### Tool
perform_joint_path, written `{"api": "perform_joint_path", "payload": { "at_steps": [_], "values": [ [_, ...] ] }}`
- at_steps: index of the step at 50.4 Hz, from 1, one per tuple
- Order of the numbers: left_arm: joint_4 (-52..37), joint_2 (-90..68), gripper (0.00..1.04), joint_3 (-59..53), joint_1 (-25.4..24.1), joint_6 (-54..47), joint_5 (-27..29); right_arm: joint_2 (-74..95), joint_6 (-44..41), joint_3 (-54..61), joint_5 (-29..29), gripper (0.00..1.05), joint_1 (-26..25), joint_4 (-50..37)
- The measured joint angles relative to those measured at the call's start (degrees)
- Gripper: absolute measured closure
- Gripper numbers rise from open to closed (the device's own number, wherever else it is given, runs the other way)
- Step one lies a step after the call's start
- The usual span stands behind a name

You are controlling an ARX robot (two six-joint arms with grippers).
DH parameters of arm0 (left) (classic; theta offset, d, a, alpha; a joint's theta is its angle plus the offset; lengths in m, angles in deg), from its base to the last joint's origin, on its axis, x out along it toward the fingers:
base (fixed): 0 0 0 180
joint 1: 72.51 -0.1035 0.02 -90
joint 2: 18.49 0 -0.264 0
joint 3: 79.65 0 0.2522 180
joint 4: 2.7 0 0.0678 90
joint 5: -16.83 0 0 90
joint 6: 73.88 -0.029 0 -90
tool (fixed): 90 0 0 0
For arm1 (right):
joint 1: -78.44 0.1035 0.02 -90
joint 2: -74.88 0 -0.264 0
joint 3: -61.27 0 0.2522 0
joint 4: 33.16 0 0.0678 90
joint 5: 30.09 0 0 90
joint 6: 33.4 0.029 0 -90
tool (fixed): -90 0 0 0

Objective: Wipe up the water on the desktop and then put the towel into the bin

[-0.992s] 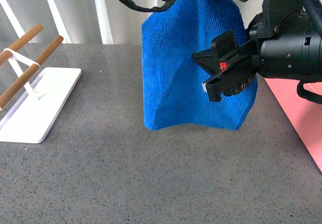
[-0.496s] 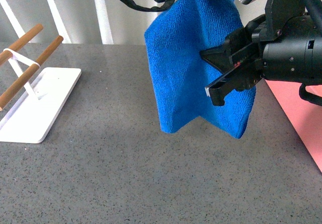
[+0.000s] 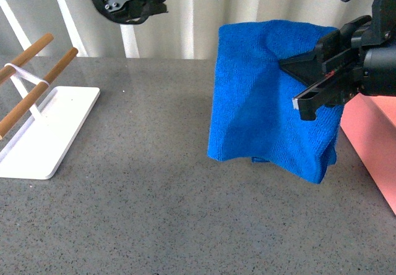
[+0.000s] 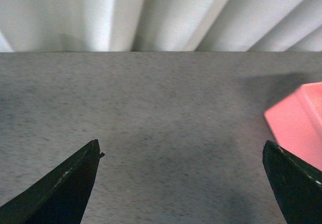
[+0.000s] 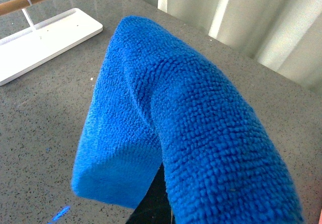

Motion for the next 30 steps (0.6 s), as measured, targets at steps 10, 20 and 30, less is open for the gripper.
{"api": "perform_joint_path", "payload": {
  "at_steps": [10,20,30],
  "values": [
    [-3.9,6.3,0.07,-11.1,-11.3,-9.0,-3.8,-0.3,0.2,1.1,0.9,1.01,-2.6,-0.4],
    [-7.8,14.9,0.07,-24.1,-21.2,-16.9,-9.7,-0.3,0.2,2.3,2.2,1.01,-3.8,-1.0],
    [-12.1,20.0,0.07,-33.7,-27.0,-20.1,-13.5,-0.3,0.2,2.7,2.4,1.01,-5.1,-1.4]
  ]
}}
